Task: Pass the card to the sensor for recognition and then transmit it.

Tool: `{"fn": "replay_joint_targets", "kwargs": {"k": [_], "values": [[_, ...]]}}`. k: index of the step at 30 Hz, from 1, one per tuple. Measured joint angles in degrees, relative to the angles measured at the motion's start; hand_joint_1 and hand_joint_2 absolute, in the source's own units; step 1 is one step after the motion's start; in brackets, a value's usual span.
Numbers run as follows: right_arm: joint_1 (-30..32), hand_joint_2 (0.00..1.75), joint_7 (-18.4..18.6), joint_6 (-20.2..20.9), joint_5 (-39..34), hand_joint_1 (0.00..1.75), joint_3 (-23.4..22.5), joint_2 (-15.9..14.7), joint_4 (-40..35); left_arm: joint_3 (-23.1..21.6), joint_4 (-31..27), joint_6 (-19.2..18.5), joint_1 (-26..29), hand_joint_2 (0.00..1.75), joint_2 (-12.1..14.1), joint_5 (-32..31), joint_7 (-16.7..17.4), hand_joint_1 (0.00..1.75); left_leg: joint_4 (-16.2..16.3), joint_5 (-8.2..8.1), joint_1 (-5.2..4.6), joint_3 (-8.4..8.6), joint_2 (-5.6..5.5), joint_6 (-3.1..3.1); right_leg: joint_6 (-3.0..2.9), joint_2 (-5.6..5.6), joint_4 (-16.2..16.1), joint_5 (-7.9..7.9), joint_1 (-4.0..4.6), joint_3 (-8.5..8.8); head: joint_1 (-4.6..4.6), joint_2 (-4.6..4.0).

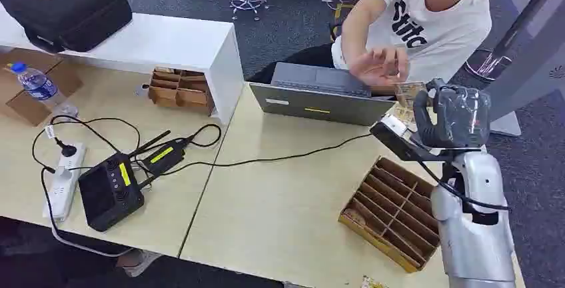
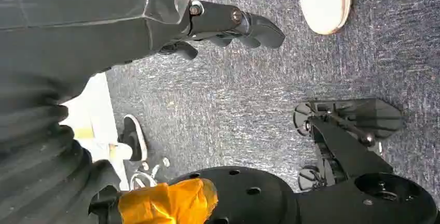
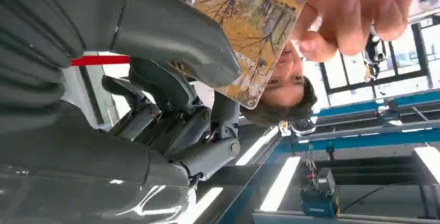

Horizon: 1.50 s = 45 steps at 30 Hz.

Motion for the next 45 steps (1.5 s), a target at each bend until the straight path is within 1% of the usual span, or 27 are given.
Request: {"fn": "replay_joint_targets", "kwargs": {"k": [7, 11, 20, 23, 27, 32, 36, 38, 39, 41, 45], "values": [[0.28, 1.75, -0.11, -0.15, -0.26, 1.75, -0.17, 0.00, -0.13, 0.00, 0.00, 0.02, 0.00, 1.75, 0.00, 0.00, 0.00, 0.00, 0.00, 0.00, 0.00, 0.00, 0.00, 0.00, 0.00, 0.00, 0.00, 0.00, 0.00, 0.00, 0.00, 0.00], [2.17, 1.75, -1.14, -0.76, -1.66, 1.75, -1.49, 0.00, -2.45, 0.15, 0.04, 0.26, -0.01, 1.75, 0.00, 0.02, -0.02, 0.00, 0.00, 0.00, 0.00, 0.00, 0.04, 0.00, 0.00, 0.03, 0.00, 0.00, 0.00, -0.01, 0.00, 0.00], [2.68, 1.75, -1.27, -0.81, -1.88, 1.75, -1.86, 0.00, -3.43, 0.15, 0.11, 0.31, -0.04, 1.75, -0.02, 0.02, -0.02, 0.00, 0.00, 0.00, 0.00, 0.00, 0.07, 0.00, 0.00, 0.05, 0.00, 0.00, 0.00, -0.03, 0.00, 0.00], [3.93, 1.75, -2.14, -0.87, -3.56, 1.75, -2.14, -0.26, -6.19, 0.59, 0.13, 0.52, -0.01, 1.75, -0.04, 0.11, -0.02, 0.00, 0.01, 0.00, 0.00, -0.01, 0.06, 0.00, 0.00, 0.03, -0.01, 0.00, 0.00, -0.06, 0.00, 0.00], [7.72, 1.75, -4.18, -0.79, -8.22, 1.75, -3.26, -1.86, -13.76, 1.51, 0.11, 1.07, 0.02, 1.75, -0.28, 0.59, -0.46, 0.00, 0.01, -0.04, -0.01, -0.04, 0.04, 0.02, 0.00, 0.02, -0.03, -0.01, 0.00, -0.08, 0.00, 0.00], [16.61, 1.75, -7.83, -2.34, -13.49, 1.75, -6.56, -4.09, -24.68, 3.19, 0.11, 1.73, 0.15, 1.75, -0.83, 1.20, -0.74, 0.00, 0.01, -0.17, -0.02, -0.07, 0.04, 0.05, 0.03, 0.01, -0.06, -0.03, -0.01, -0.07, 0.00, 0.00], [21.11, 1.75, -8.74, -3.00, -14.58, 1.75, -8.37, -4.72, -29.64, 4.00, 0.11, 1.81, 0.11, 1.75, -1.12, 1.40, -0.90, 0.00, 0.02, -0.23, -0.02, 0.00, 0.16, 0.03, 0.03, 0.13, -0.07, -0.04, -0.01, -0.15, 0.00, 0.00], [25.32, 1.75, -9.26, -5.83, -16.95, 1.75, -10.13, -4.85, -32.93, 4.87, 0.11, 2.23, 0.01, 1.75, -1.33, 2.42, -1.16, 0.00, 0.02, -0.24, -0.01, 0.02, -0.03, 0.05, 0.13, -0.07, -0.12, -0.20, 0.00, -0.07, 0.06, 0.00], [27.92, 1.75, -10.40, -6.92, -18.91, 1.75, -11.57, -4.85, -34.52, 5.36, 0.11, 2.36, 0.12, 1.75, -1.44, 2.67, -1.22, 0.00, 0.02, -0.27, -0.01, 0.02, -0.22, 0.08, 0.10, -0.27, -0.12, -0.28, 0.00, 0.00, 0.02, 0.00], [31.92, 1.75, -12.70, -6.97, -22.08, 1.75, -15.68, -4.79, -36.44, 6.32, 0.11, 2.54, 0.44, 1.75, -1.66, 2.71, -1.25, 0.00, 0.02, -0.29, -0.02, -0.02, -0.19, 0.09, 0.09, -0.23, -0.12, -0.26, -0.01, 0.09, -0.02, 0.00], [34.87, 1.75, -15.02, -3.56, -27.72, 1.75, -25.54, -3.50, -36.59, 8.00, 0.11, 2.58, 0.30, 1.75, -1.99, 2.34, -1.60, 0.00, 0.02, -0.37, -0.04, 0.02, -0.10, 0.10, 0.10, -0.11, -0.12, -0.27, -0.04, 0.08, -0.02, 0.00]]}}
